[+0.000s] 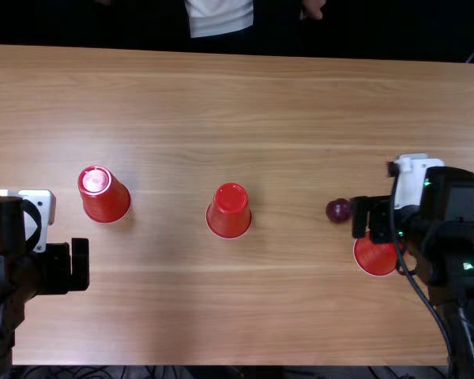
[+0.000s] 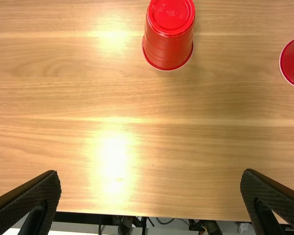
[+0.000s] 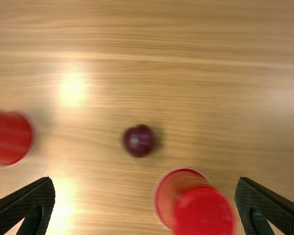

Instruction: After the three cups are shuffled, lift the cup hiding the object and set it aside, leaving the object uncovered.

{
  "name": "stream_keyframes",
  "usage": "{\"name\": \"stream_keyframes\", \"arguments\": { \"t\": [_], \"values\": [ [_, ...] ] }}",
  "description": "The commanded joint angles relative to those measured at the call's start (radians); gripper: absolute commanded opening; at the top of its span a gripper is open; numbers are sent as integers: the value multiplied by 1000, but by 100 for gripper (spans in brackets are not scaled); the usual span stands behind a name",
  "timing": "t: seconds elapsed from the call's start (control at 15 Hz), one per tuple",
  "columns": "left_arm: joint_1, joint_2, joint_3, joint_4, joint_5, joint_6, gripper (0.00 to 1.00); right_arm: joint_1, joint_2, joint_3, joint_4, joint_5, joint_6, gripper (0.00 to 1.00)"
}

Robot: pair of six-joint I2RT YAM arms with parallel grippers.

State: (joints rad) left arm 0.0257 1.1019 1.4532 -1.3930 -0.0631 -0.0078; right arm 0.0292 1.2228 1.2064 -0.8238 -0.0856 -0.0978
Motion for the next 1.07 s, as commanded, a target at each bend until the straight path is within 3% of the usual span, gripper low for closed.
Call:
{"name": "stream_keyframes", "arguments": {
  "t": [0.0,0.07,0.2,0.27,0.6,0.8,0.93,1.0],
  "values": [
    [-6,-36,-20,-1,12,-12,100,57,-46,28,0,1,11,100],
    [-7,-50,-36,1,12,-11,100,87,-49,25,2,1,21,100],
    [-6,-88,-77,11,12,-11,100,133,-55,21,0,1,90,100],
    [-6,-108,-96,18,12,-11,100,143,-68,16,0,1,102,100],
    [-4,-188,-152,23,13,-7,100,132,-204,-28,-53,3,103,100],
    [-1,-281,-221,75,12,-7,100,124,-391,-122,-70,6,107,100],
    [0,-381,-330,187,4,-7,100,94,-542,-208,-66,12,137,100],
    [3,-445,-393,233,6,-7,100,71,-615,-252,-65,29,153,100]
  ]
}}
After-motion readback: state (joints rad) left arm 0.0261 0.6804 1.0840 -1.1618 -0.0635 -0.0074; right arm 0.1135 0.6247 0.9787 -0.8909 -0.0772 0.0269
